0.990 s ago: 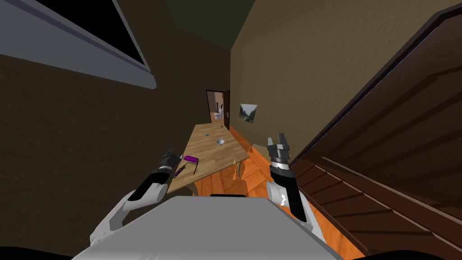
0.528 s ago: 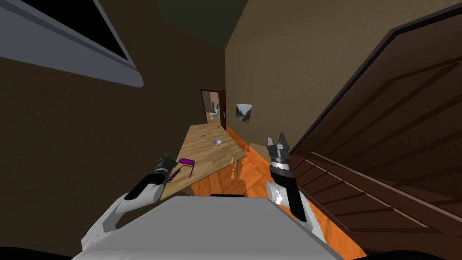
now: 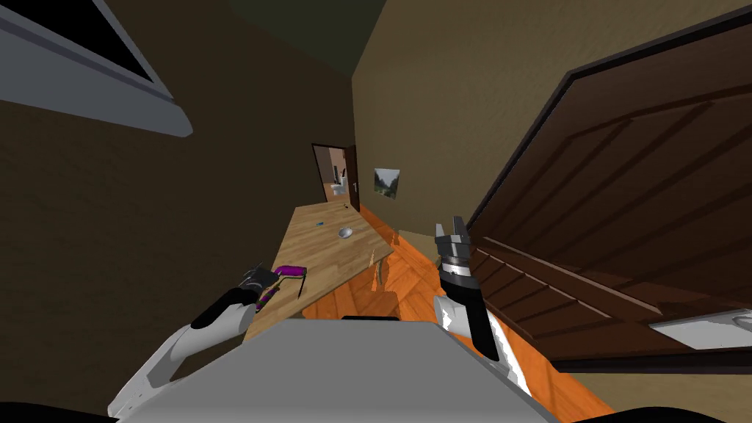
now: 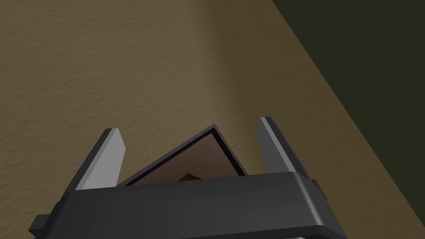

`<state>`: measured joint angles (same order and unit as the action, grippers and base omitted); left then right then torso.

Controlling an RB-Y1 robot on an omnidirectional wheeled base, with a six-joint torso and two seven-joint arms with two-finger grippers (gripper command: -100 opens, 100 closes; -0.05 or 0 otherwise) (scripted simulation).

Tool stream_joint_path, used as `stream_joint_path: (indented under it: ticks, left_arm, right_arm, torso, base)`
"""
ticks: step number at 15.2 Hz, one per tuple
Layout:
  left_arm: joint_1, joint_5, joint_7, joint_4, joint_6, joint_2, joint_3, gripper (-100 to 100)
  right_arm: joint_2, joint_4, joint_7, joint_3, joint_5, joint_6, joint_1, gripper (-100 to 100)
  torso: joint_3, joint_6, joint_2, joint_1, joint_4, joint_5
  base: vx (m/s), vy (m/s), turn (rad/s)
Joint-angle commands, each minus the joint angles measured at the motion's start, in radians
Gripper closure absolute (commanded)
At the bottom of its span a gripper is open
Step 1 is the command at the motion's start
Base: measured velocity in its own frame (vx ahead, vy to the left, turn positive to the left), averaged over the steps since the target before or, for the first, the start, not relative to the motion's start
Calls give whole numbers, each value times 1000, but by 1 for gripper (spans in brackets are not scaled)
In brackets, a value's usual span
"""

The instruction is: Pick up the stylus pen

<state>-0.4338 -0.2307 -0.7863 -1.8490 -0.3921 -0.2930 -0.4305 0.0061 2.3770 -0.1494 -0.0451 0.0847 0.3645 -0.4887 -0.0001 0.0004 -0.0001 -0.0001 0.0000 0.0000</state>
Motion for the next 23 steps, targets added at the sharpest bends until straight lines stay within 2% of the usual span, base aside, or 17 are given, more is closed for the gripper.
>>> stream_joint_path:
  ticks: [1, 2, 3, 5, 6, 7, 9, 10, 12, 13, 15, 16, 18, 19, 20, 22, 23]
  left_arm:
    - [6, -7, -22, 8, -50, -7, -13, -100]
    - [6, -7, -22, 8, -63, -7, -13, -100]
    - [10, -16, -65, 33, -90, -4, -45, -100]
    - [10, -16, -65, 33, -131, -4, -45, -100]
    - [10, -16, -65, 33, -132, -4, -45, -100]
    - [13, -25, -109, 57, -170, 0, -76, -100]
    - [13, -25, -109, 57, -199, 0, -76, -100]
    - [16, -34, -152, 81, -230, 4, -106, -100]
    - [16, -34, -152, 81, -266, 4, -106, -100]
    - [19, -44, -194, 105, -296, 9, -137, -100]
    - [19, -44, -194, 105, -332, 9, -137, -100]
    - [22, -53, -235, 128, -357, 15, -166, -100]
    - [22, -53, -235, 128, -397, 15, -166, -100]
    - [22, -53, -235, 128, -397, 15, -166, -100]
    - [25, -61, -276, 150, -433, 21, -195, -100]
    - [25, -61, -276, 150, -460, 21, -195, -100]
    - [27, -70, -315, 172, -487, 27, -223, -100]
  right_arm:
    - [0, 0, 0, 0, 0, 0, 0, 0]
    - [0, 0, 0, 0, 0, 0, 0, 0]
    - [0, 0, 0, 0, 0, 0, 0, 0]
    - [0, 0, 0, 0, 0, 0, 0, 0]
    - [0, 0, 0, 0, 0, 0, 0, 0]
    - [0, 0, 0, 0, 0, 0, 0, 0]
    - [0, 0, 0, 0, 0, 0, 0, 0]
    - [0, 0, 0, 0, 0, 0, 0, 0]
    - [0, 0, 0, 0, 0, 0, 0, 0]
    - [0, 0, 0, 0, 0, 0, 0, 0]
    - [0, 0, 0, 0, 0, 0, 0, 0]
    - [0, 0, 0, 0, 0, 0, 0, 0]
    - [0, 0, 0, 0, 0, 0, 0, 0]
    - [0, 0, 0, 0, 0, 0, 0, 0]
    - [0, 0, 0, 0, 0, 0, 0, 0]
    - [0, 0, 0, 0, 0, 0, 0, 0]
    - [0, 0, 0, 0, 0, 0, 0, 0]
  torso:
    - [0, 0, 0, 0, 0, 0]
    - [0, 0, 0, 0, 0, 0]
    - [0, -1, 0, 0, 0, 0]
    - [0, 0, 0, 0, 0, 0]
    - [0, -1, 0, 0, 0, 0]
    - [0, -1, 0, 0, 0, 0]
    - [0, 0, 0, 0, 0, 0]
    - [0, -1, 0, 0, 0, 0]
    - [0, 0, 0, 0, 0, 0]
    - [0, -1, 0, 0, 0, 0]
    - [0, 0, 0, 0, 0, 0]
    - [0, -1, 0, 0, 0, 0]
    - [0, 0, 0, 0, 0, 0]
    - [0, -1, 0, 0, 0, 0]
    - [0, -1, 0, 0, 0, 0]
    - [0, 0, 0, 0, 0, 0]
    - [0, -1, 0, 0, 0, 0]
  base:
    - [0, 1, -72]
    - [0, 0, 0]
    - [2, -7, -219]
    - [1, -1, -169]
    - [0, 1, 15]
    - [2, -7, -196]
    - [1, -1, -170]
    - [2, -4, -251]
    - [2, 2, -142]
    - [3, -4, -176]
    - [3, -1, -158]
    - [4, -3, -211]
    - [3, 1, -146]
    - [0, 0, 0]
    - [3, -4, -189]
    - [3, 1, -165]
    - [5, 1, -179]
